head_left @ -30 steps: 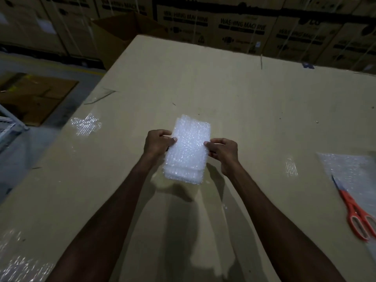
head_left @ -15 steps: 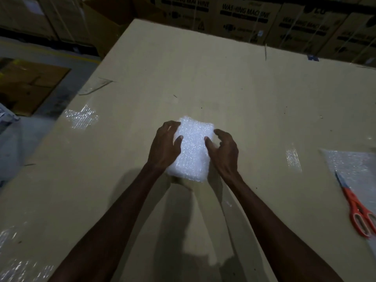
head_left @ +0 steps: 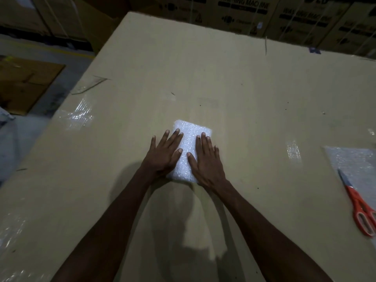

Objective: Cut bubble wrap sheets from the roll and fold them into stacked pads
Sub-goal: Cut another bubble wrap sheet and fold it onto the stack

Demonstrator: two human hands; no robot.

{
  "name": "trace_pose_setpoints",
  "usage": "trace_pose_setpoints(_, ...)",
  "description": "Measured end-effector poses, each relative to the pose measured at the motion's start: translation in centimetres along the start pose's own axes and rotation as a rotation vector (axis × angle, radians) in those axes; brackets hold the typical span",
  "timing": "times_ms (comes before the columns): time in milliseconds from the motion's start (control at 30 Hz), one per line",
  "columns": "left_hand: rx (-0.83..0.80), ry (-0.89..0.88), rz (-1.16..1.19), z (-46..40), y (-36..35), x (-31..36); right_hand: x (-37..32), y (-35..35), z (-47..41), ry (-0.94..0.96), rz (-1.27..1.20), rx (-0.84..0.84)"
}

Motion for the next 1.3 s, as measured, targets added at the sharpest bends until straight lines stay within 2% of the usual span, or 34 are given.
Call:
trace_pose_setpoints(100,0.002,0.001,0.000,0.0,-0.1,0.0,0.0,-0.1,0.0,-0.004,-0.006,-0.010)
trace_pose_setpoints(300,-0.022,-0.022,-0.092,0.1,1.9,0.9,0.3,1.6,-0.4,0.002,-0.085,-0.149)
trace_pose_setpoints(433,0.060,-0.030,-0.070,0.9,4.0,3.2,0.4,4.6,1.5,-0.001,-0.214,-0.040)
trace_pose_setpoints(600,0.129,-0.095,-0.037,2.0,4.2,8.4,3.5,7.7,5.2,-0.042,-0.212,0.022)
trace_pose_setpoints(867,0.079,-0.104,0.177,2.7,-0.5,22.3,14.3,14.0,14.0,-0.114,-0.208,0.175)
trace_pose_setpoints(967,0.038,-0.134,0.166,3.1,-3.5,28.3,19.1,16.2,17.7,-0.121,-0.191,0.246)
trace_pose_setpoints(1300,-0.062,-0.269,0.100,4.8,-14.6,52.6,36.0,24.8,31.5,-0.190,-0.075,0.321)
Point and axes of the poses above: each hand's wrist, its own z-axis away from the middle knuckle, its own y-axis out of the back of the hand, x = y × z, the point moved 3 cm from there along -z, towards the middle knuckle, and after that the axes turned 7 degrees about y, right-handed, at the moved point
